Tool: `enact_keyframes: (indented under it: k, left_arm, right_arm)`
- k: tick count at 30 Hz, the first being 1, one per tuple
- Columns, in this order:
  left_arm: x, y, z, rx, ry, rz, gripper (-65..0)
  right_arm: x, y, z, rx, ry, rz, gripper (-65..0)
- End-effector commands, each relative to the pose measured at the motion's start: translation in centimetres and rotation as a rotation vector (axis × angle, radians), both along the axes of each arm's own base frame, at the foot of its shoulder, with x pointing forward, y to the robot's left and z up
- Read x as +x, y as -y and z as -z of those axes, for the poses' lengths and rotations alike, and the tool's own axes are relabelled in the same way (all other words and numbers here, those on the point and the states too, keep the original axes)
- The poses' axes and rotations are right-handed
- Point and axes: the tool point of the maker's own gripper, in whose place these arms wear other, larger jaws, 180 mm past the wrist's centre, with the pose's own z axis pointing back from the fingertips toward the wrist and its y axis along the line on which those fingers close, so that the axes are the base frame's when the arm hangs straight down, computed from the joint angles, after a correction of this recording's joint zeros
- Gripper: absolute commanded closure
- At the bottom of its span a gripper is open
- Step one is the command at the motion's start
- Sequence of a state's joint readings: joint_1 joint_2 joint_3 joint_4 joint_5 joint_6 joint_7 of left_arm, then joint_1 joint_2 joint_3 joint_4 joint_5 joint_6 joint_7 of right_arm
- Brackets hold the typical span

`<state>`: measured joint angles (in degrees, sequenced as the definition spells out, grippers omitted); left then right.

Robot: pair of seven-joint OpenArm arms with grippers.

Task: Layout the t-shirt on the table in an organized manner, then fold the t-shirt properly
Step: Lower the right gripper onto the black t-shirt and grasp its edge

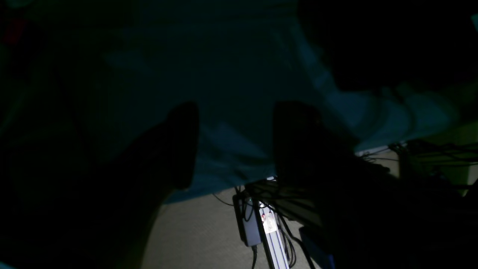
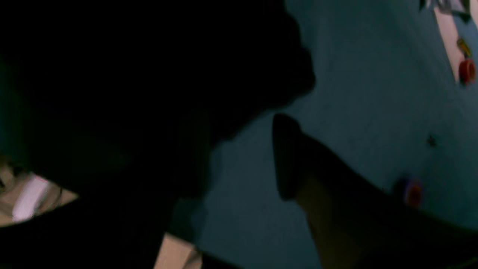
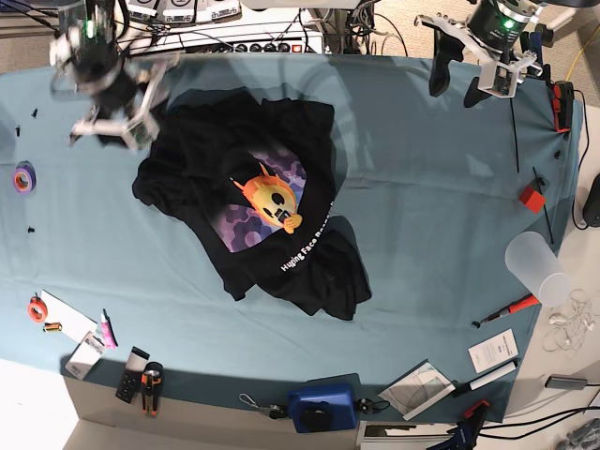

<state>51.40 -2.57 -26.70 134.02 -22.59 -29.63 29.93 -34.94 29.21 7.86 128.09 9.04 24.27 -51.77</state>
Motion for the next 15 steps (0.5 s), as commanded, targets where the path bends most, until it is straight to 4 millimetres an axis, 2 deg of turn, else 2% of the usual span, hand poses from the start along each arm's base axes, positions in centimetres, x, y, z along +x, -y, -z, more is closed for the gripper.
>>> enact_keyframes:
  k: [1, 4, 9, 15]
  left_arm:
    - [0.1, 0.2, -0.9, -0.015, 0.031, 0.006, -32.6]
    - [0.1, 0.2, -0.9, -0.015, 0.032, 0.005, -32.6]
    - [0.2, 0.2, -0.9, -0.016, 0.033, 0.005, -32.6]
    - [0.9, 0.2, -1.3, -0.016, 0.057, 0.005, -32.6]
  right_arm:
    - [0.5, -0.4, -0.5, 0.011, 0.018, -0.036, -27.5]
    - [0.3, -1.1, 0.5, 0.056, -0.033, -0.083, -27.5]
    - [0.2, -0.2, 1.8, 0.062, -0.067, -0.055, -27.5]
    - [0.3, -0.6, 1.9, 0.093, -0.064, -0.057, -27.5]
